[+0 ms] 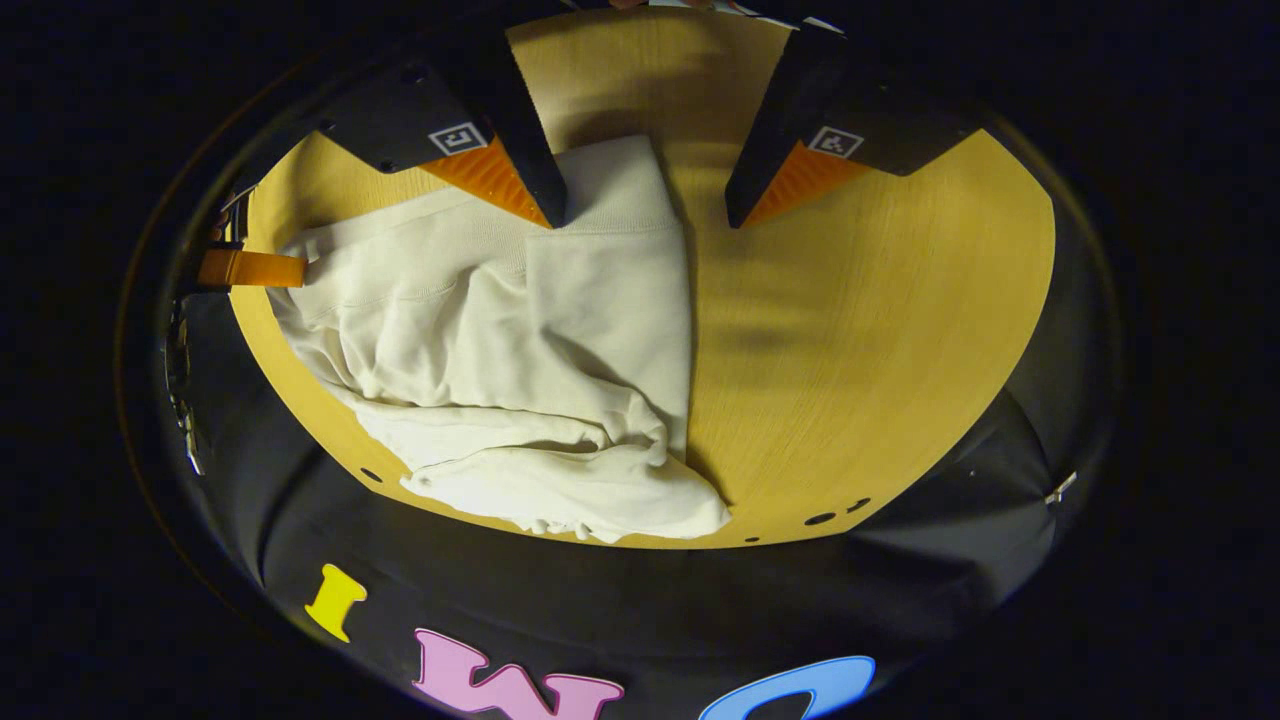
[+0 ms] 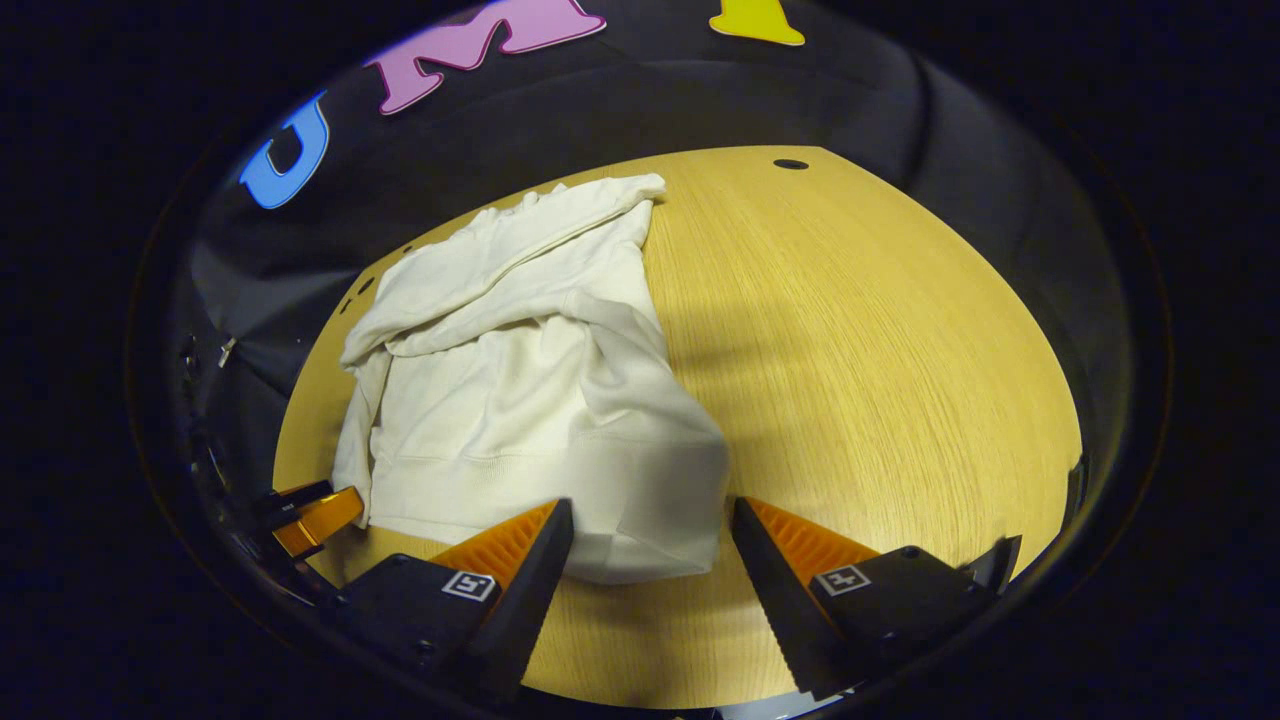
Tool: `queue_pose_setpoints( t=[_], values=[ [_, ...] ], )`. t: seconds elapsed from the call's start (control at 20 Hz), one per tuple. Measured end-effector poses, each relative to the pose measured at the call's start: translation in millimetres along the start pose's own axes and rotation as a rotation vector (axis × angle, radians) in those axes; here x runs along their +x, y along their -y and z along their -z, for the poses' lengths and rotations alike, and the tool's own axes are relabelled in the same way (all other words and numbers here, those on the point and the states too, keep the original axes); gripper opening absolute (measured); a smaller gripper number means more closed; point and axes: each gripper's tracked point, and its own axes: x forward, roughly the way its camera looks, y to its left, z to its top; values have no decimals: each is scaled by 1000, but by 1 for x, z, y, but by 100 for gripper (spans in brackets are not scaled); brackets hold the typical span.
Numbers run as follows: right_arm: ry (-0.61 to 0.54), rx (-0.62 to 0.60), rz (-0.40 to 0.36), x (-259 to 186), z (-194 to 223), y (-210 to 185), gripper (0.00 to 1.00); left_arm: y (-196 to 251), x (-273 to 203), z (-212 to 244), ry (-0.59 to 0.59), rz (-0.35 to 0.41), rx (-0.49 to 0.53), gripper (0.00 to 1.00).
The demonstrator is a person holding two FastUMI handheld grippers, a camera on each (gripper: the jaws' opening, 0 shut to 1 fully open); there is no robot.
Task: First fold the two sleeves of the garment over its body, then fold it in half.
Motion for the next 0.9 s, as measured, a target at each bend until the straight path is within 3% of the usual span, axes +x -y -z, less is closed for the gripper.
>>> queue_pose_setpoints(
  t=[0.1, 0.15, 0.3, 0.35, 0.45, 0.5, 0.55, 0.6, 0.65, 0.75, 0.9],
  values=[
    [-4, -30, 26, 3, 2, -2, 99, 6, 2, -1, 8, 10, 4, 98],
    [-12, -56, 45, 4, 5, -2, 99, 8, 2, -1, 7, 18, 9, 88],
    [-7, -135, 88, 8, 11, -4, 93, 14, 5, -1, -4, 48, 23, 73],
    [-10, -130, 80, 7, 8, -11, 87, 15, 4, -1, -9, 47, 19, 68],
    [-17, -117, 82, 9, 10, -17, 51, 20, 2, -2, -10, 70, 0, 60],
    [-22, -121, 80, 10, 8, -18, 48, 22, 4, -1, -10, 80, -8, 47],
    [-36, -106, 49, 11, 10, -24, 48, 26, 3, -1, -12, 89, -17, 44],
    [-32, -79, 47, 11, 8, -25, 18, 28, 3, -1, -16, 96, -30, 36],
    [-46, -50, 25, 12, 9, -27, 14, 29, 3, -2, -18, 96, -40, 24],
    [-55, -23, -19, 12, 9, -33, 8, 29, 2, -4, -20, 100, -58, 13],
    [-56, -35, -42, 10, 6, -33, 6, 29, 0, -7, -35, 108, -56, 7]
  ],
)
